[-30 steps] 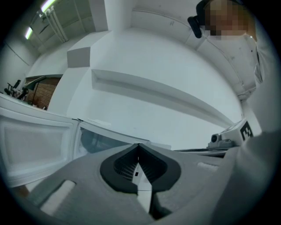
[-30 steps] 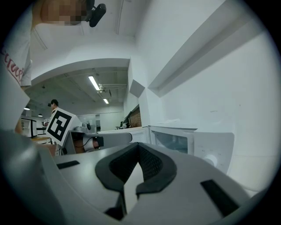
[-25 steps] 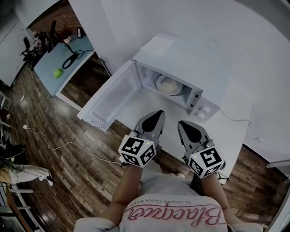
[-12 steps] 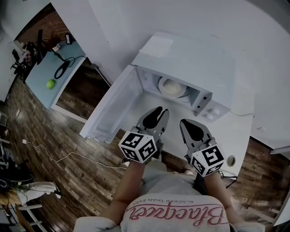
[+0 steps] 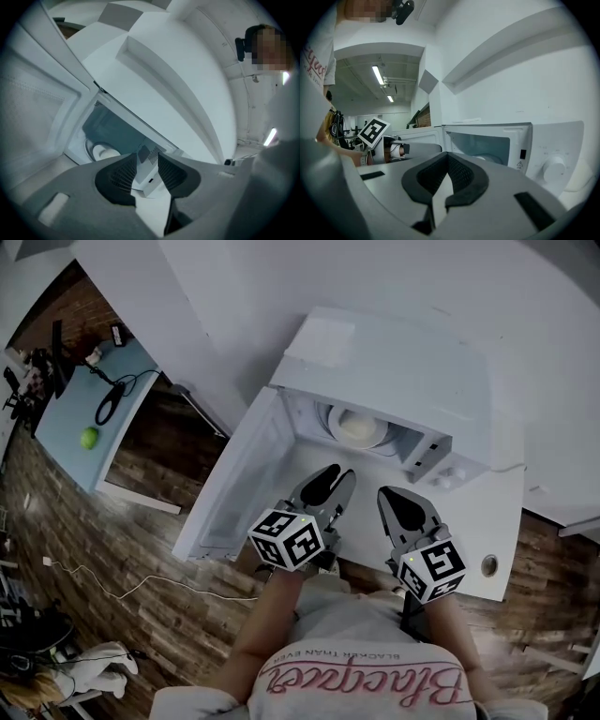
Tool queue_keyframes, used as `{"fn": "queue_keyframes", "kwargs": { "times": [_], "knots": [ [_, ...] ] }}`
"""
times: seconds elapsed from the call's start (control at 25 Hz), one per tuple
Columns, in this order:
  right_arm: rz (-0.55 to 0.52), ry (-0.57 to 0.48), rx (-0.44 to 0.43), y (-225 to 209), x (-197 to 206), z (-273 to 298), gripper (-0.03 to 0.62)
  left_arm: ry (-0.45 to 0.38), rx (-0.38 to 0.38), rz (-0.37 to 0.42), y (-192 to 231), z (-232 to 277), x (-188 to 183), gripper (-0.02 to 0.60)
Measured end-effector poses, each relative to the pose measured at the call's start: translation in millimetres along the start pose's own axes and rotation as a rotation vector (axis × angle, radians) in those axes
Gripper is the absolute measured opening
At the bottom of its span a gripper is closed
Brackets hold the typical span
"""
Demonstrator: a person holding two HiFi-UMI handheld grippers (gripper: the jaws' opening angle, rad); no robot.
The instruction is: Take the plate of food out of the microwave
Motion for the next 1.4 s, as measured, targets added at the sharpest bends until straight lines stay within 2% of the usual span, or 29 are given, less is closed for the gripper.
{"fn": "queue_keyframes", "kwargs": {
  "times": [0.16, 0.52, 0.8, 1.04, 1.4],
  "knots": [
    [-0.034, 0.021, 0.016, 6, 8, 11, 0.006, 0.007, 0.073, -0.051, 11, 2, 1, 0.144],
    [-0.016, 0.052, 0.042, 13, 18, 20, 0.006, -0.007, 0.083, -0.132, 38, 3, 4, 0.144],
    [0.005, 0.052, 0.069, 16, 26, 24, 0.006, -0.046, 0.024, -0.250, 68, 6, 17, 0.143],
    [0.011, 0.062, 0.060, 20, 37, 32, 0.006, -0.068, 0.012, -0.368, 85, 16, 33, 0.143],
    [0.037, 0.081, 0.035, 13, 50, 45, 0.006, -0.090, -0.050, -0.458, 108, 37, 46, 0.143]
  ]
}}
Point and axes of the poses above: the fingertips, and each gripper's own axes: z forward along the fingers, y to its left, x out of its underside, the point moved 3 cm from there along -z, backward along the fingers, and after that the axes turned 10 degrees about x, right-handed, at the moved point
